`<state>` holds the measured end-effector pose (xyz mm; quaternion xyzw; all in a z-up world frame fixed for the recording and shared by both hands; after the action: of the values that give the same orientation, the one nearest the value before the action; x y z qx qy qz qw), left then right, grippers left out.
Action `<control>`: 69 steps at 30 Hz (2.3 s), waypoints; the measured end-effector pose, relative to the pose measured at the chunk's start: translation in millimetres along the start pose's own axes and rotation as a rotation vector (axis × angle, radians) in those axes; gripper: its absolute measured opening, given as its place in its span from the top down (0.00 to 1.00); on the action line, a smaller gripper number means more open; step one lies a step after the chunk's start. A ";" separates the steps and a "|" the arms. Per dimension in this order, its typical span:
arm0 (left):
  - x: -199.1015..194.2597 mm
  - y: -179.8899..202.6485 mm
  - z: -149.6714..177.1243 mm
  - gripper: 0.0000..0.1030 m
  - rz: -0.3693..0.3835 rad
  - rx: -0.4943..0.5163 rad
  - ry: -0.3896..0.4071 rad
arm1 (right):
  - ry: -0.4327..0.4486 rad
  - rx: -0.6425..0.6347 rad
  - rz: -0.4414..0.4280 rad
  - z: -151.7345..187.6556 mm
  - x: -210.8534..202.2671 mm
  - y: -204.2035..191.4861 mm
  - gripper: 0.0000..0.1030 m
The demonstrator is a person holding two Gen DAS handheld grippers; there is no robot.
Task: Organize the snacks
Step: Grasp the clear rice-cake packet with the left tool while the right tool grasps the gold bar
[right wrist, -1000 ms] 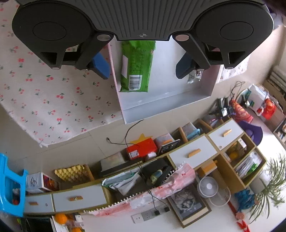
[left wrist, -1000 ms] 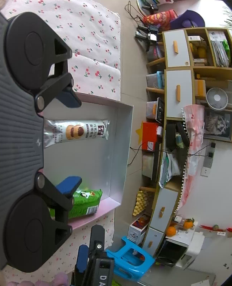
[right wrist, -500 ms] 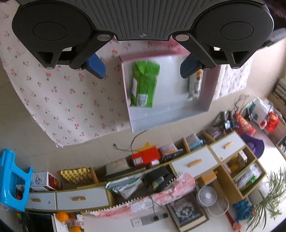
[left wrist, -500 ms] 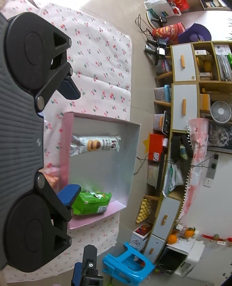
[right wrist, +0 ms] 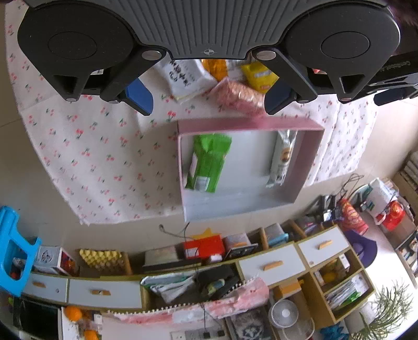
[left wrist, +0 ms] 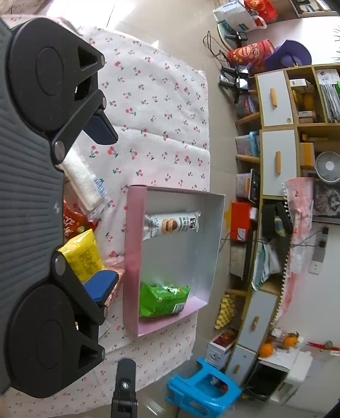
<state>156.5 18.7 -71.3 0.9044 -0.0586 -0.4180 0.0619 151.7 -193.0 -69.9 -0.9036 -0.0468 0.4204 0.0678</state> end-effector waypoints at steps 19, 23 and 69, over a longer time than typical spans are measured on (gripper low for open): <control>4.1 -16.0 50.1 0.03 -0.003 0.252 -0.105 | -0.099 -0.268 0.052 44.4 22.7 -11.3 0.09; -1.1 -6.9 64.1 0.11 0.037 0.370 -0.112 | -0.100 -0.328 0.029 44.8 29.3 -16.0 0.09; 2.2 5.3 127.6 0.42 0.217 0.546 -0.320 | -0.260 -0.546 -0.123 112.5 65.9 -61.7 0.44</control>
<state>60.2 5.1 -154.1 0.7991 -0.2731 -0.5146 -0.1485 106.0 -113.4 -181.3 -0.8224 -0.2209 0.4995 -0.1590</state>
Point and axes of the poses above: each gripper's, at about its wrist camera, not at the fingertips, and x roughly the way its jaws point, y to its right, z to its underside, the point moved 10 cm from there along x, roughly the way its jaws point, and after that the axes turned 6 degrees about -x, right-handed, at the moved point
